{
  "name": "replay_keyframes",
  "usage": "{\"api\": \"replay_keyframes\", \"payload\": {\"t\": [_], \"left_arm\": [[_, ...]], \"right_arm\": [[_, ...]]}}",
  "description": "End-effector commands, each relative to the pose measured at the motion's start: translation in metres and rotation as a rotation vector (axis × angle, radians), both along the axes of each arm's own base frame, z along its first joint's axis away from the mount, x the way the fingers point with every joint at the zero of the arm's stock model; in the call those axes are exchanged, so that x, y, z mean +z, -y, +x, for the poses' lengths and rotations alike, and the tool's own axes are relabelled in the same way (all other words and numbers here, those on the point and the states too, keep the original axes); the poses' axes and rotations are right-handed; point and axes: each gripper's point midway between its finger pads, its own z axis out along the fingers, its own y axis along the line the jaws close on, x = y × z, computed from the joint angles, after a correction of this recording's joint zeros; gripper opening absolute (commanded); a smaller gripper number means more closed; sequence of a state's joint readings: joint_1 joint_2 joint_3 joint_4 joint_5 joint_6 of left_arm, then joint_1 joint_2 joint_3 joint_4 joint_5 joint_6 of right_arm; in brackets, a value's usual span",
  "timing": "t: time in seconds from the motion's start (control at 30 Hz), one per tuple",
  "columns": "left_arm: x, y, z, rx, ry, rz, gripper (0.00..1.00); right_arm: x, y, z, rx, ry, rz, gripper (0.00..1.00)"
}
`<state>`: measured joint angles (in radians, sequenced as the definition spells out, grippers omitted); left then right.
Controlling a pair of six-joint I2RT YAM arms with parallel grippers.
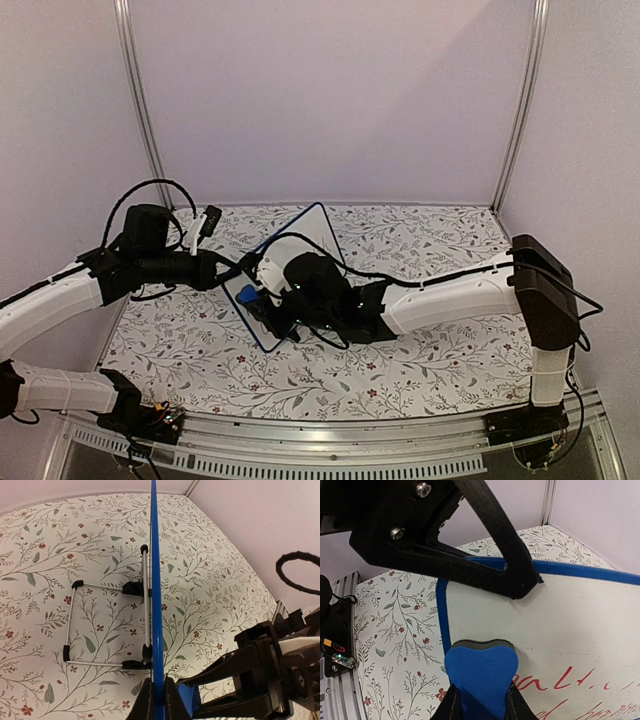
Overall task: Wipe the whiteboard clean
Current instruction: Erase the center of the board.
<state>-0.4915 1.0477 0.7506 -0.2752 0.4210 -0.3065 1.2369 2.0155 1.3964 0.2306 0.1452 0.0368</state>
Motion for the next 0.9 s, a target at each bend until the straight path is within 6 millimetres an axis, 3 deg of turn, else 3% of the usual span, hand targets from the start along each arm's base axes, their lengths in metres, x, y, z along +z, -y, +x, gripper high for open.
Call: {"api": "replay_keyframes", "payload": {"t": [0.0, 0.27, 0.4, 0.63, 0.87], "left_arm": [[0.004, 0.0, 0.0, -0.008, 0.012, -0.002, 0.02], [0.003, 0.0, 0.001, -0.006, 0.006, -0.002, 0.0], [0.003, 0.0, 0.001, -0.005, 0.004, -0.002, 0.0], [0.002, 0.001, 0.001, -0.004, 0.0, -0.002, 0.0], [0.002, 0.0, 0.001, -0.001, 0.001, -0.002, 0.0]], "right_arm": [[-0.015, -0.002, -0.002, -0.008, -0.021, -0.032, 0.16], [-0.034, 0.006, -0.001, -0.029, -0.032, -0.074, 0.16], [-0.025, 0.005, 0.003, -0.044, -0.01, -0.062, 0.16], [0.011, -0.004, 0.015, -0.076, 0.063, -0.016, 0.16], [0.005, -0.007, 0.017, -0.075, 0.096, -0.051, 0.16]]}}
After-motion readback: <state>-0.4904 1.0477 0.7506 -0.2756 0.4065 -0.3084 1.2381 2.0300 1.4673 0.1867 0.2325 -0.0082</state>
